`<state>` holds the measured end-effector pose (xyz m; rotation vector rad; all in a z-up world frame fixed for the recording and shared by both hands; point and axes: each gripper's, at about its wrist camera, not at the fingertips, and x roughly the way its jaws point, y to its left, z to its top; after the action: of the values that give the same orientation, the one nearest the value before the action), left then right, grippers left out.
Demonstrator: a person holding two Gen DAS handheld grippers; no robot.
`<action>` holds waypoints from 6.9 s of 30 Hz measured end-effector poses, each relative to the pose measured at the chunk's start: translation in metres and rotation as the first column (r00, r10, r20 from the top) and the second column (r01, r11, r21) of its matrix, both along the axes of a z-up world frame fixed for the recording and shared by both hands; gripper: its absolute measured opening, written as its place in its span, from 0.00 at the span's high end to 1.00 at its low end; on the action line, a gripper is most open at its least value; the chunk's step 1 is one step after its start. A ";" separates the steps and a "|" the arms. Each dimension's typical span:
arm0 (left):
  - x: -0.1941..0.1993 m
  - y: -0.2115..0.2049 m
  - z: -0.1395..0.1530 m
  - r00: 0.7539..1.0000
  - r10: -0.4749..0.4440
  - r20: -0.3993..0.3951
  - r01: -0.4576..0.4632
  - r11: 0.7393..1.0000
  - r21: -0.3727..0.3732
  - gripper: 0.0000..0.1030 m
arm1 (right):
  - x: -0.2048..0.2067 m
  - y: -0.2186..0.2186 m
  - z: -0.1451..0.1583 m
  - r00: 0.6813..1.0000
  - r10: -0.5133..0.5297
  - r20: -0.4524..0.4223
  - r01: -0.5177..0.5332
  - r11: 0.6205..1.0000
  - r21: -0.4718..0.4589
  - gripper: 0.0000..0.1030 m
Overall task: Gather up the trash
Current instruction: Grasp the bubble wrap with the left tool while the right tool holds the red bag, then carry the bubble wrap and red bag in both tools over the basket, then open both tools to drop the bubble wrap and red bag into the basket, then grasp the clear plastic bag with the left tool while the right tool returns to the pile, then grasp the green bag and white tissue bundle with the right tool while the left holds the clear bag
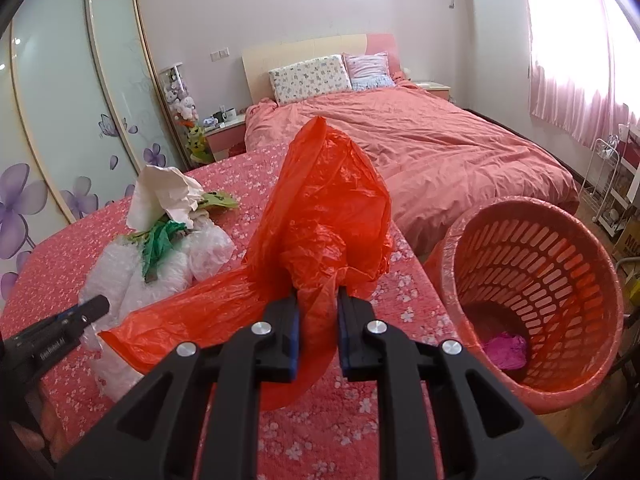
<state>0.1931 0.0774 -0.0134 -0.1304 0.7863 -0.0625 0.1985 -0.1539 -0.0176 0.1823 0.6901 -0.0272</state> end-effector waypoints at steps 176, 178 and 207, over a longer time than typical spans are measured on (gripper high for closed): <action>-0.042 0.014 0.008 0.988 -0.063 0.140 0.070 0.997 -0.043 0.85 | -0.039 0.028 0.009 0.997 0.040 0.062 -0.039 0.999 -0.020 0.42; -0.044 0.025 0.014 0.987 -0.041 0.156 0.049 0.998 -0.049 0.85 | -0.032 0.037 0.011 0.996 0.059 0.065 -0.058 0.998 -0.022 0.42; 0.010 0.146 0.026 0.962 0.191 0.193 -0.184 0.981 -0.053 0.85 | 0.116 0.179 0.012 0.977 0.211 0.019 -0.212 0.973 0.088 0.93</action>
<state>0.2035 0.2239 0.0130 -0.2280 0.5719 0.0898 0.3142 0.0253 -0.0052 0.1939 0.6991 0.2088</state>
